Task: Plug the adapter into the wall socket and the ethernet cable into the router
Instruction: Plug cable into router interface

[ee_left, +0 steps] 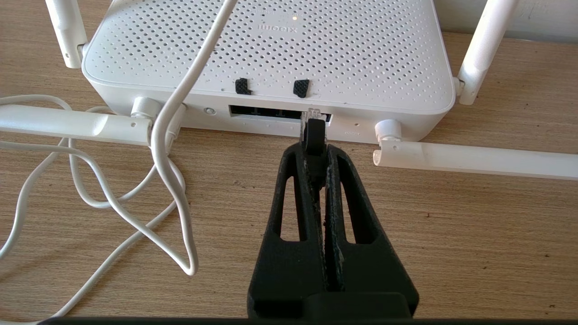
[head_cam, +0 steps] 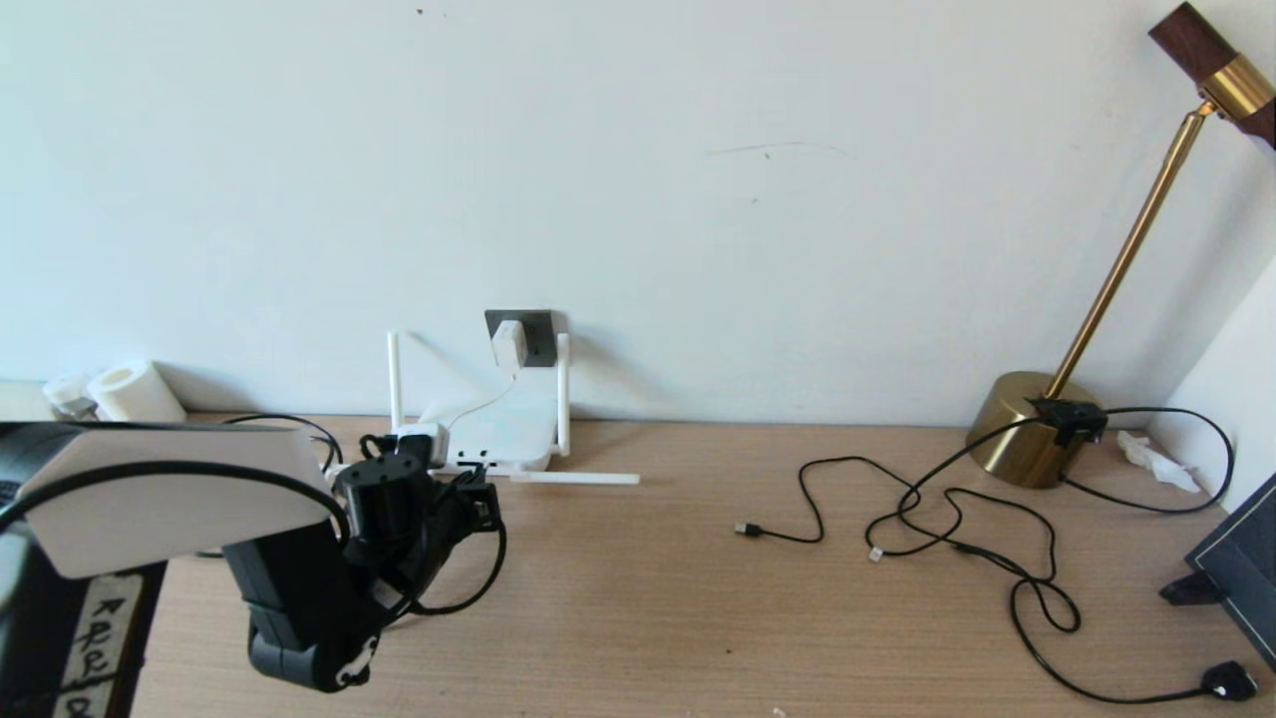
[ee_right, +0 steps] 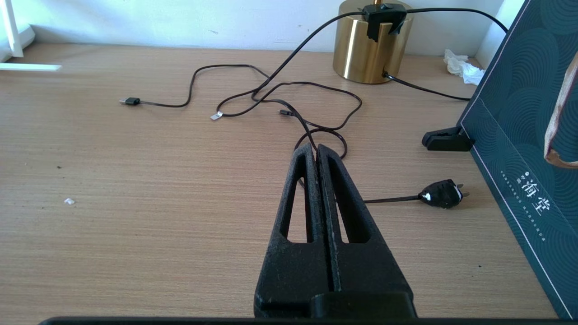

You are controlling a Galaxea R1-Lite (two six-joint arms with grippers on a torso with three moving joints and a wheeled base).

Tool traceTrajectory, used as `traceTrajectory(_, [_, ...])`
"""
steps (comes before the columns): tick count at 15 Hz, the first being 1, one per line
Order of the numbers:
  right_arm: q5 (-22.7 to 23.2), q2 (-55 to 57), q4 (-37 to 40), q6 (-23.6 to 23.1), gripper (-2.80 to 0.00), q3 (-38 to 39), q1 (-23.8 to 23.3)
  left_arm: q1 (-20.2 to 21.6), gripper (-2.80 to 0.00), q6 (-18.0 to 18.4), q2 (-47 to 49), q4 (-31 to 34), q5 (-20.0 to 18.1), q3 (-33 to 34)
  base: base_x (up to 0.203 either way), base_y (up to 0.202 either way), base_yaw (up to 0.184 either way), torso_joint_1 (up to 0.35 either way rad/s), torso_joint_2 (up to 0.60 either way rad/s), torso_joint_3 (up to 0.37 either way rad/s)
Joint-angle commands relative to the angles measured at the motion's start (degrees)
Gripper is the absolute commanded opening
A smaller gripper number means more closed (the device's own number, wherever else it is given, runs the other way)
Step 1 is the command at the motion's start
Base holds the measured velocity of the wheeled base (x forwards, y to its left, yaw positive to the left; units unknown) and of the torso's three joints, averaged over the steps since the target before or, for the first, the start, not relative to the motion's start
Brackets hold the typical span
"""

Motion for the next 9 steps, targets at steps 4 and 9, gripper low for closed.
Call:
traceTrajectory(4, [0.0, 0.0, 0.0, 0.0, -2.80, 0.0, 0.0, 0.0, -2.80, 0.0, 0.3, -0.5, 0.1, -0.3, 0.000, 0.000, 0.000, 0.000, 0.00, 0.000])
traceTrajectory(9, [0.0, 0.0, 0.0, 0.0, -2.80, 0.0, 0.0, 0.0, -2.80, 0.0, 0.3, -0.5, 0.1, -0.5, 0.000, 0.000, 0.000, 0.000, 0.00, 0.000])
